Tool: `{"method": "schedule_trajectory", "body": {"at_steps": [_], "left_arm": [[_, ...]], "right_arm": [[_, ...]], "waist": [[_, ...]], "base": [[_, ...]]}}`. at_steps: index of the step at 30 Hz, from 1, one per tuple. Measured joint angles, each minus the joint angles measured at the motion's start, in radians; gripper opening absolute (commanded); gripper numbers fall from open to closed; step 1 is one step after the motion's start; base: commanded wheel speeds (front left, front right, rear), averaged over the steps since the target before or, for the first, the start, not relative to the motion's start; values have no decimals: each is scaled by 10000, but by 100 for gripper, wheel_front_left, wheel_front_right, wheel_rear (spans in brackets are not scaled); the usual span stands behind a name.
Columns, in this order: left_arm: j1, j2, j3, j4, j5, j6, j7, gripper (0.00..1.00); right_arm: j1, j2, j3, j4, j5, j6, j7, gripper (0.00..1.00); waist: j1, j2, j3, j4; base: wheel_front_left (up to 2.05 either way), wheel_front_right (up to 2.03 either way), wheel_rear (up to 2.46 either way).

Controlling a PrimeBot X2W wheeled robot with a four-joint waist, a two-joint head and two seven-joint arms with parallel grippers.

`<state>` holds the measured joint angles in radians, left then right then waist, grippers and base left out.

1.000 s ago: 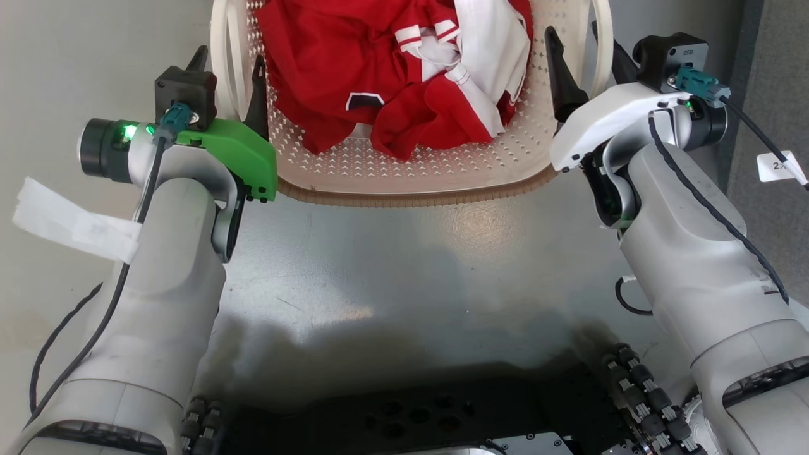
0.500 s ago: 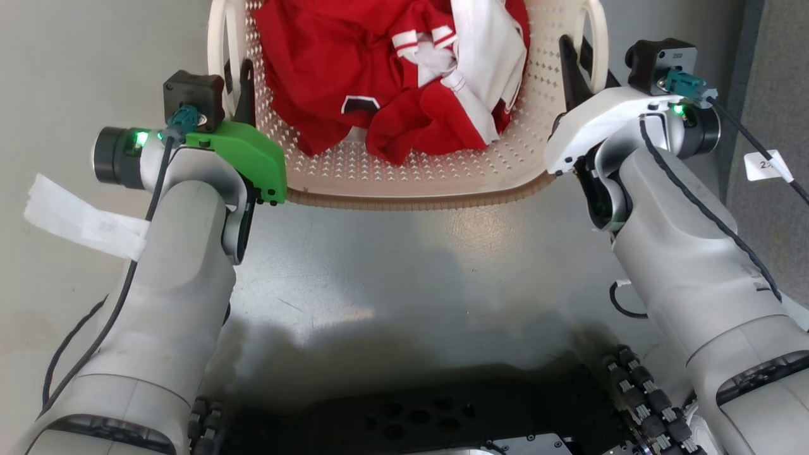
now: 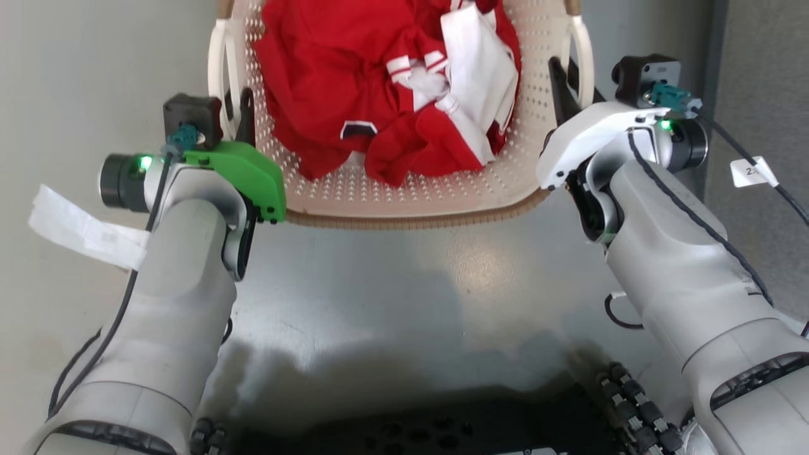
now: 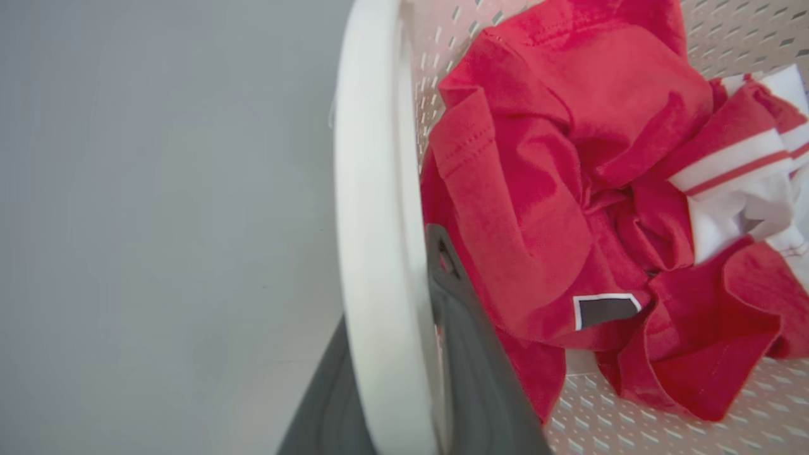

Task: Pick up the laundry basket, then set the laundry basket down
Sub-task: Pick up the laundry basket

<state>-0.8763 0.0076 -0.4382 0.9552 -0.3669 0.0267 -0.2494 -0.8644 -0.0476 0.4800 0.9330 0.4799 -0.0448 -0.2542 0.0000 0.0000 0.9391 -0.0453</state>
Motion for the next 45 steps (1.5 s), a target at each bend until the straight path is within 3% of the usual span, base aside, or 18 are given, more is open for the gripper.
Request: {"method": "schedule_trajectory", "body": {"at_steps": [8,23,45], "left_arm": [[599,-125,-186,631,-610,-21,-21,0],[1851,-270,-403,1613,-1839,-282,725,0],[3859,-272,-1035,2054,-2907,-453,1350,0]], "right_arm": [[261,144,453,905,330,98,36,0],[1308,265,1294,1603,1386,449,1103,0],[3439,291,2662,1524,2715,345,2372,0]], "waist": [[0,0,-883,-74],[0,0,-2919,-79],[-1,0,-6206,36]], "base": [[0,0,0],[0,0,0],[0,0,0]]}}
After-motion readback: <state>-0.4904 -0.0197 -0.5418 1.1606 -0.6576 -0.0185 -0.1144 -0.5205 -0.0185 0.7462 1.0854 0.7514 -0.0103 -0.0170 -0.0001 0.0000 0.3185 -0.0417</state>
